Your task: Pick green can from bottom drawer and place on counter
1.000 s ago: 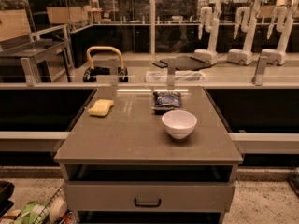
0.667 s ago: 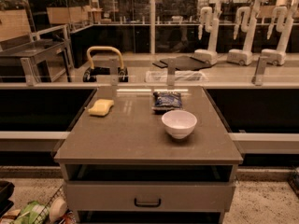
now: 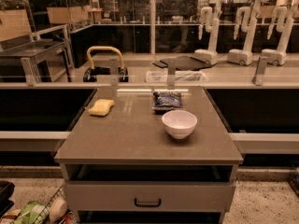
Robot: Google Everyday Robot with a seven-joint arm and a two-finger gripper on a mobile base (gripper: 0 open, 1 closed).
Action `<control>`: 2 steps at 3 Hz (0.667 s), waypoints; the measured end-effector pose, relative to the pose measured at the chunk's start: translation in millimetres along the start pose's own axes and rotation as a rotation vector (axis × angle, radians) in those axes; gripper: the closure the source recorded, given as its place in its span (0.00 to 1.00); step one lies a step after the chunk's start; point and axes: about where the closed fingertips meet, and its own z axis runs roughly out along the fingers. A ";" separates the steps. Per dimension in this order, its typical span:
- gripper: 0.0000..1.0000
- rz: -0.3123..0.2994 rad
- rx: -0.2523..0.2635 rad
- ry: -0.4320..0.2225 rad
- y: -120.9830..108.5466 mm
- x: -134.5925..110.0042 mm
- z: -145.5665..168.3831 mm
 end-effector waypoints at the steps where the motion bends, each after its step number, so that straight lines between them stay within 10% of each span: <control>1: 0.00 0.019 -0.016 -0.067 18.5 44.7 76.0; 2: 0.00 -0.015 0.020 -0.105 28.9 84.7 134.9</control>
Offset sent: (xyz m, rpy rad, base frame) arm 0.0164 0.1231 -0.2819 0.1907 -0.0834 -0.0948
